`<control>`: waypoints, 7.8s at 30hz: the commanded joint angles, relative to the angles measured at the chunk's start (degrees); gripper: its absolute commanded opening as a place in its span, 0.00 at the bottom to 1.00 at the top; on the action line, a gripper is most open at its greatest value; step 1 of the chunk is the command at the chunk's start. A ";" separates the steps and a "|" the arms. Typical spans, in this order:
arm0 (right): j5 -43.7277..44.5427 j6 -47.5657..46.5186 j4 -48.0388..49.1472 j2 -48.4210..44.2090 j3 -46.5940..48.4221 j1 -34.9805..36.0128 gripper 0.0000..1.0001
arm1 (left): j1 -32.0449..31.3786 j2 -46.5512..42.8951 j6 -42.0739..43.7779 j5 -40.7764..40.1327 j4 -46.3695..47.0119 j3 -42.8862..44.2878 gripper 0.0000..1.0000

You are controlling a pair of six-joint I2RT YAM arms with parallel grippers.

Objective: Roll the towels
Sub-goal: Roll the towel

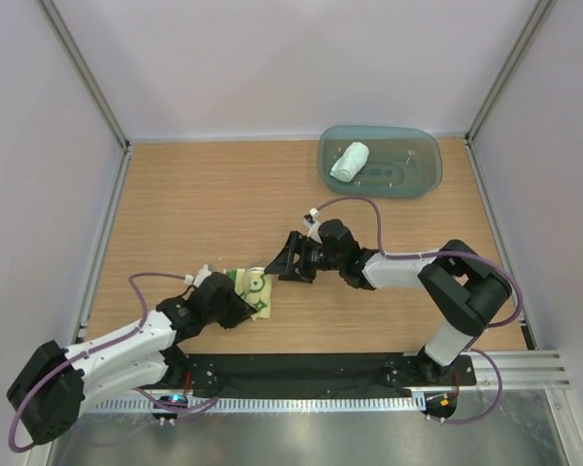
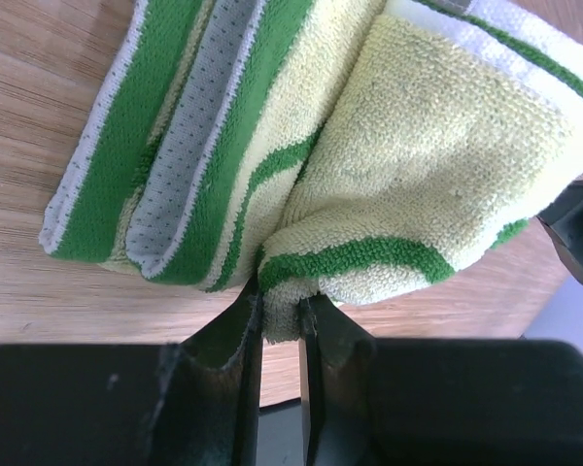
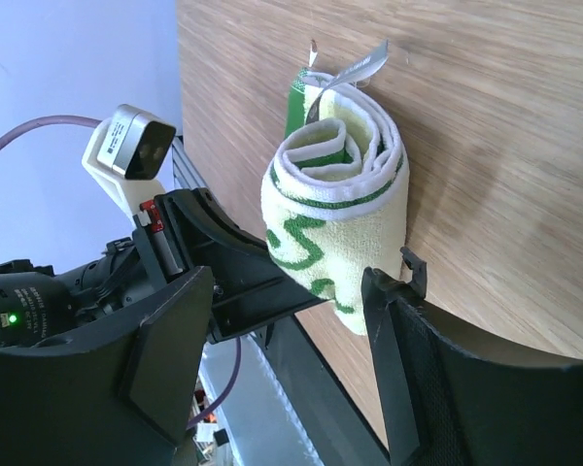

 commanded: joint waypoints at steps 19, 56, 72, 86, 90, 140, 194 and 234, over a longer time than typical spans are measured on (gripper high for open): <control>5.93 -10.44 -10.97 5.78 9.70 7.98 0.71 | 0.31 -2.40 12.64 -1.18 -4.09 1.21 0.00; 18.32 -11.76 -40.92 5.17 19.62 8.07 0.07 | -5.30 0.34 34.00 -7.05 -12.77 18.35 0.55; 17.01 -8.15 -49.90 9.39 26.31 8.51 0.06 | -24.92 18.51 41.21 -24.82 -3.03 27.48 0.74; 15.34 -8.33 -50.96 8.16 27.01 8.42 0.08 | -25.45 30.30 39.28 -22.10 -2.24 28.03 0.75; 13.76 -7.54 -50.79 8.34 27.19 8.33 0.11 | -25.71 31.18 38.57 -20.95 -1.27 26.88 0.58; 22.45 -12.98 -58.69 -11.17 16.28 -13.81 0.82 | -23.26 19.68 38.23 -11.13 5.05 19.77 0.00; 5.67 -0.87 33.49 19.86 -1.90 8.06 0.30 | 4.61 -9.08 5.17 4.00 1.19 -9.95 0.00; 28.70 -8.42 -47.62 -2.03 14.01 8.59 0.01 | -30.81 31.96 50.17 -31.15 0.93 33.12 0.81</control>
